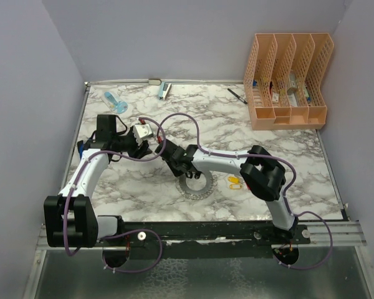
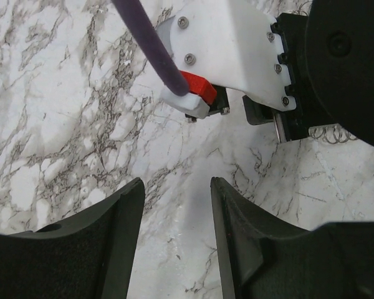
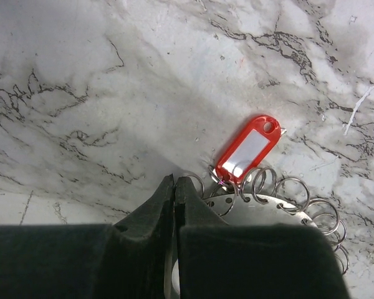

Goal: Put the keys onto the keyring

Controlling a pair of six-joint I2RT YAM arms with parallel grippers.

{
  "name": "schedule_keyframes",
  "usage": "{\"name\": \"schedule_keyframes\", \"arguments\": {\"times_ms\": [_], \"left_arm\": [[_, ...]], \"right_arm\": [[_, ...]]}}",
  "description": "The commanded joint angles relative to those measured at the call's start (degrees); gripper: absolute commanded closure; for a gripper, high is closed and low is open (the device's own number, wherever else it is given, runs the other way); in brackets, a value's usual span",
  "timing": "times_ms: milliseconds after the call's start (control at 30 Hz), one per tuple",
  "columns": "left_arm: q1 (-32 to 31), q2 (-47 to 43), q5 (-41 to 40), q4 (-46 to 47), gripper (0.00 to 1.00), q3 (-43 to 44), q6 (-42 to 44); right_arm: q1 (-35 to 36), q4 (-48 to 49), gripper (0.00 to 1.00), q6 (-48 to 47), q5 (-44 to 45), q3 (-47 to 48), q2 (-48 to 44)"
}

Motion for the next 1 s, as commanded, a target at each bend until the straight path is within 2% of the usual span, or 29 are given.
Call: {"name": "schedule_keyframes", "arguments": {"times_ms": [0,167,333,467,600,700,900,967], "left_arm": [[0.34,0.15,6.29,-4.27,0.51,4.5,1.5],[0.25,0.78,13.1,-10.23,0.5,9.79,4.11],[-0.16,1.33,20.61,-19.57,0.47,13.18,14.14],[-0.95,1.38,24.81,-24.26,0.43,12.64,20.72],[-2.51,1.56,29.34,-25.89,0.38,11.33,23.61],[-3.61,1.92,32.1,-30.79,0.35,11.56,29.71],[-6.61,3.21,36.34,-41.7,0.26,10.68,42.89],[-8.47,4.18,35.79,-41.76,0.26,10.36,43.19]], "right_arm": [[0.41,4.14,0.99,-1.11,-1.78,-4.73,-5.95],[0.37,11.79,0.99,-3.61,-5.2,-12.21,-17.06],[-0.19,16.79,0.99,-4.8,-10.41,-19.6,-26.77],[-1.61,20.45,0.99,-5.41,-16.99,-25.2,-33.06],[-2.64,23.83,0.99,-6.67,-25.24,-29.52,-36.63],[-2.88,26.43,0.99,-7.17,-30.31,-31.8,-39.22],[-2.98,26.72,0.99,-7.92,-32.56,-32.54,-42.87],[-2.97,25.8,0.99,-8.06,-33.05,-31.86,-43.54]]}}
